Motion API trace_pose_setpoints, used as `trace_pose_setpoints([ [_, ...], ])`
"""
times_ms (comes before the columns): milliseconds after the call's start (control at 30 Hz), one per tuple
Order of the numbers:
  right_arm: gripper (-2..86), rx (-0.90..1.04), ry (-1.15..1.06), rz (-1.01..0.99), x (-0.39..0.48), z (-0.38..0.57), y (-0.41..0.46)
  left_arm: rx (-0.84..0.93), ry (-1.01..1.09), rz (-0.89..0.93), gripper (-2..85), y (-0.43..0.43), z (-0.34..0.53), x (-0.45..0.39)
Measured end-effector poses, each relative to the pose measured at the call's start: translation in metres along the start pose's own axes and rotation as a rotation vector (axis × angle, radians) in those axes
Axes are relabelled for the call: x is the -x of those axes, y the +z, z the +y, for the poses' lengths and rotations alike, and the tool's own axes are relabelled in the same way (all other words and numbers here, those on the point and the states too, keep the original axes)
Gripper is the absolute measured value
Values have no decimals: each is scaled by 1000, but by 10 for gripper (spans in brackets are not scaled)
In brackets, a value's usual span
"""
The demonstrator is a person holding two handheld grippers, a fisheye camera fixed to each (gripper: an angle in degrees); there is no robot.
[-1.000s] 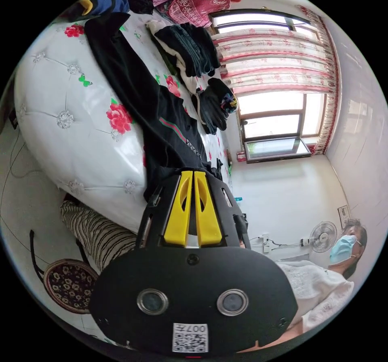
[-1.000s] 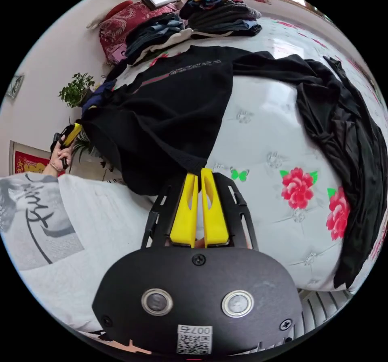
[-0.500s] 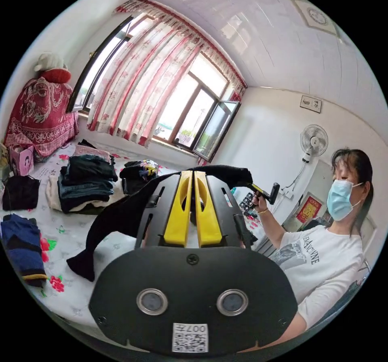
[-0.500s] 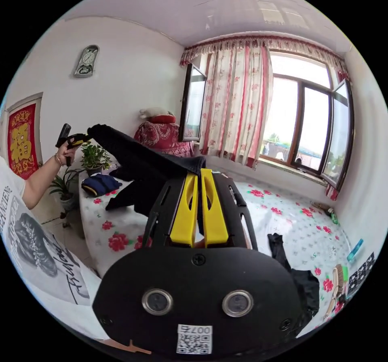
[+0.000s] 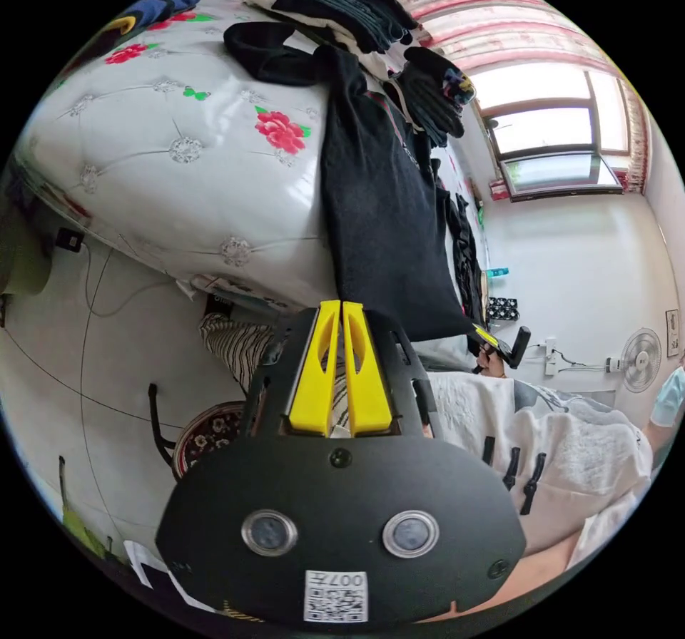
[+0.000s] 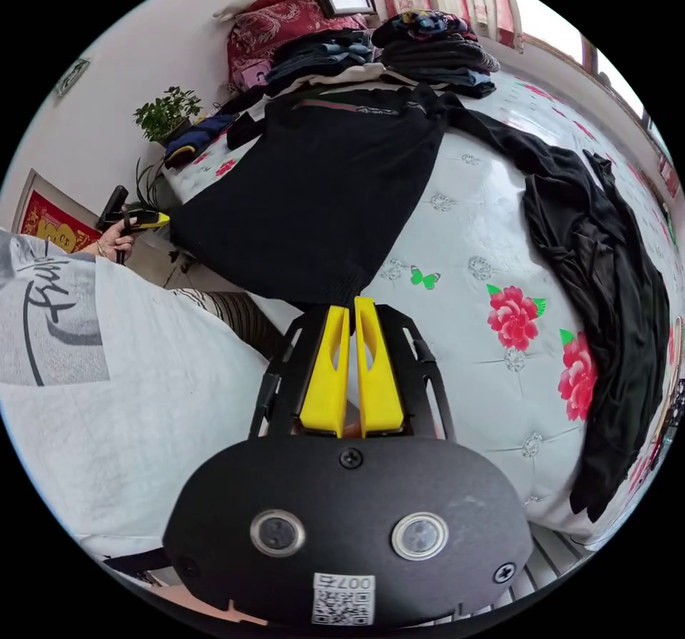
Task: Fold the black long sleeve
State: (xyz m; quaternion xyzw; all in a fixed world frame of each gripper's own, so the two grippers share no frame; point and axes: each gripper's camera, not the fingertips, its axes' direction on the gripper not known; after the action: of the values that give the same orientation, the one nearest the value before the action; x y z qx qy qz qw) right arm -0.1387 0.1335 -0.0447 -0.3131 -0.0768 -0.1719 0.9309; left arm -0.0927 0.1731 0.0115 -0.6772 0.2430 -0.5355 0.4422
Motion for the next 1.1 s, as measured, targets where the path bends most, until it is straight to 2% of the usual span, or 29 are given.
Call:
trace_pose_setpoints([
  [200, 13, 61, 13, -58, -20, 44, 37, 50, -18, -109, -9, 7, 31, -12],
  [300, 27, 151, 75, -90, -32, 59, 77, 60, -83, -129, -9, 22, 45, -6],
  [433, 41, 282, 136, -37, -53, 75, 105, 25, -177, -140, -3, 19, 58, 7],
  [600, 49, 140, 231, 81, -75, 68, 71, -41, -134, -145, 22, 4, 26, 0],
  [667, 51, 48, 245, 68, -81, 38, 63, -60, -66, -156, 35, 3, -3, -12],
  [867, 52, -51, 122, 53, -75, -97, 87, -134, 126, -151, 75, 8, -126, -58],
  [1100, 51, -56, -51, 89, -62, -262, 128, -130, 320, -281, 101, 34, -284, -103],
])
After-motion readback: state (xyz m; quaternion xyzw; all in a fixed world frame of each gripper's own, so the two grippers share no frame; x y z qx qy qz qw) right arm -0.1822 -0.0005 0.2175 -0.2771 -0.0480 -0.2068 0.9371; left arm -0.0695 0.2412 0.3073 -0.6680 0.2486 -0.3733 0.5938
